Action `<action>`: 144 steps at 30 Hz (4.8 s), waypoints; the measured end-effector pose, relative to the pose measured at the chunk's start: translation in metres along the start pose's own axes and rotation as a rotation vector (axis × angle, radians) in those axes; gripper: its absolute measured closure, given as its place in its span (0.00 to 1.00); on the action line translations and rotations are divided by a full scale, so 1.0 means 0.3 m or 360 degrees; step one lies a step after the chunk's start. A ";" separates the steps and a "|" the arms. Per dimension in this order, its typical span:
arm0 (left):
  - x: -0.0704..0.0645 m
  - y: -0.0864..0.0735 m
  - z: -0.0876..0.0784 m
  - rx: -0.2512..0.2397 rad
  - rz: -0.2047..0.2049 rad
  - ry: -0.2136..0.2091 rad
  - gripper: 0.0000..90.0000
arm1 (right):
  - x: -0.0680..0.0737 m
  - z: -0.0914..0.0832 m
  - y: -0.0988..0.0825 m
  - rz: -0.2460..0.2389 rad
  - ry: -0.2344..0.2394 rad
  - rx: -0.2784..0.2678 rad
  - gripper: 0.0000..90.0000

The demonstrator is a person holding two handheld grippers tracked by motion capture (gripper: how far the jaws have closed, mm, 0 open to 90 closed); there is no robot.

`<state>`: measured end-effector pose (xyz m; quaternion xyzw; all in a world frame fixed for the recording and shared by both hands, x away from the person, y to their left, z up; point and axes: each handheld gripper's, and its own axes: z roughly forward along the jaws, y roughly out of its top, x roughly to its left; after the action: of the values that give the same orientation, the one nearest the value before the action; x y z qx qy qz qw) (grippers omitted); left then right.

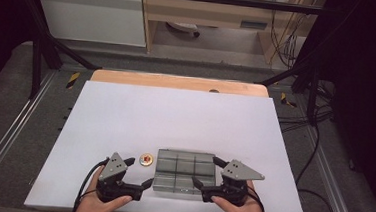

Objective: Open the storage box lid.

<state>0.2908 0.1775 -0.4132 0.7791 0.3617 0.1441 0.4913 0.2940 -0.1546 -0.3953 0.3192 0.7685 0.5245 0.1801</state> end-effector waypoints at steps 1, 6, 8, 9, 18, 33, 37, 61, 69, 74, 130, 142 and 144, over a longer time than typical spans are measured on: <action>-0.003 -0.001 0.001 -0.0004 -0.0065 -0.0056 0.12 | 0.010 0.003 -0.003 -0.0016 0.0014 0.0013 0.19; -0.018 -0.014 0.004 0.0027 -0.0060 -0.0024 0.17 | 0.036 0.012 -0.014 -0.0072 0.0063 0.0042 0.43; -0.020 -0.013 0.000 0.0016 -0.0021 -0.0004 0.21 | 0.041 0.012 -0.013 -0.0091 0.0076 0.0028 0.54; -0.020 -0.013 0.000 0.0016 -0.0021 -0.0004 0.23 | 0.041 0.012 -0.013 -0.0091 0.0076 0.0028 0.54; -0.028 -0.022 -0.011 0.0011 0.0031 -0.0013 0.63 | 0.086 0.034 -0.031 -0.0176 0.0216 0.0019 0.95; 0.009 -0.040 -0.032 0.0104 0.0040 -0.0078 0.98 | 0.137 0.062 -0.067 -0.0149 0.0320 0.0064 1.00; 0.026 -0.049 -0.030 0.0131 0.0003 -0.0112 1.00 | 0.151 0.082 -0.088 -0.0160 0.0340 0.0132 1.00; -0.033 -0.075 0.018 0.0294 0.0131 -0.0253 1.00 | 0.118 0.066 -0.177 -0.0019 0.0264 0.0301 1.00; -0.036 -0.071 0.030 0.0270 0.0118 -0.0227 1.00 | 0.117 0.071 -0.180 -0.0038 0.0253 0.0310 1.00; -0.037 -0.071 0.030 0.0263 0.0123 -0.0226 1.00 | 0.118 0.074 -0.183 -0.0049 0.0239 0.0320 1.00; -0.014 -0.002 0.046 0.0119 0.0072 -0.0217 1.00 | 0.094 0.066 -0.125 0.0009 0.0245 0.0120 1.00; -0.005 0.089 0.073 0.0121 0.0129 -0.0249 1.00 | 0.062 -0.030 -0.109 -0.0042 0.0225 0.0139 0.75; 0.000 0.103 0.076 0.0106 0.0119 -0.0250 1.00 | 0.049 -0.043 -0.112 -0.0031 0.0195 0.0141 0.72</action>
<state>0.3170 0.1545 -0.3970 0.8169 0.2973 0.0888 0.4861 0.2653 -0.1619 -0.4203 0.2868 0.8035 0.5068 0.1234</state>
